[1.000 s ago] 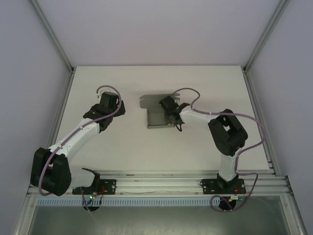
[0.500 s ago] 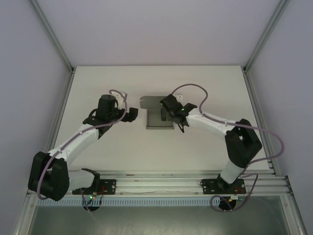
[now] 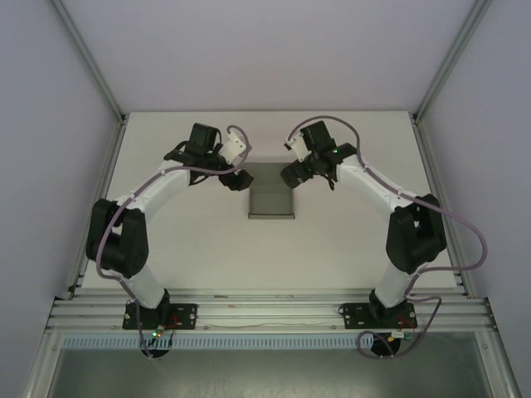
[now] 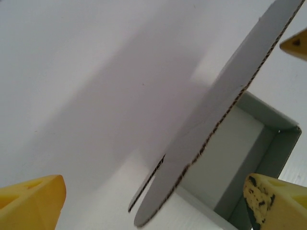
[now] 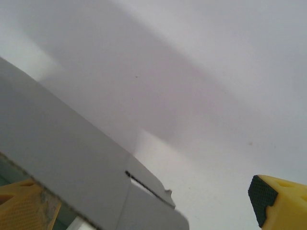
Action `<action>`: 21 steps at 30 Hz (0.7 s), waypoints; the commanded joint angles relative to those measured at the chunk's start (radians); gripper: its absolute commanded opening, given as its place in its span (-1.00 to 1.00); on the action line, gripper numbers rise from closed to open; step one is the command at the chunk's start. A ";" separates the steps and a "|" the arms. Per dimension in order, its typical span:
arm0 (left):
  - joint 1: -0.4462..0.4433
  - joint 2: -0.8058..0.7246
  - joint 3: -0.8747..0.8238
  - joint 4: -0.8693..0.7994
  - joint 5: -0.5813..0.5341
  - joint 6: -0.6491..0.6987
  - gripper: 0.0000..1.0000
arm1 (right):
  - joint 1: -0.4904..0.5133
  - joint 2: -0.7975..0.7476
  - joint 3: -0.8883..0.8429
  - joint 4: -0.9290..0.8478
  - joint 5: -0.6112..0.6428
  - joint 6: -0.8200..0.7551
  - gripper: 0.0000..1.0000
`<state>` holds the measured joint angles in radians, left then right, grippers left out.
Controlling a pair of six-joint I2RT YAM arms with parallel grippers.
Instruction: Assemble paper box
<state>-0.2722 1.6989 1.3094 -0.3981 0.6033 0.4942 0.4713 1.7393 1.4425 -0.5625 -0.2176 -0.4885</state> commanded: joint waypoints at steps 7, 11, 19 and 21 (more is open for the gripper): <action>0.009 0.202 0.292 -0.361 -0.006 0.207 0.21 | -0.025 0.146 0.169 -0.238 -0.074 -0.175 0.08; 0.009 0.244 0.327 -0.387 -0.055 0.195 -0.39 | -0.028 0.158 0.193 -0.256 -0.050 -0.152 -0.42; -0.007 0.216 0.266 -0.253 -0.110 0.073 -1.00 | -0.028 0.157 0.212 -0.268 -0.028 -0.077 -0.84; -0.017 0.178 0.251 -0.216 -0.149 0.010 -1.00 | -0.024 0.156 0.221 -0.262 -0.024 -0.024 -0.89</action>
<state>-0.2810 1.9297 1.5864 -0.6655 0.5388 0.5980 0.4500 1.9060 1.6272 -0.7940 -0.2852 -0.5838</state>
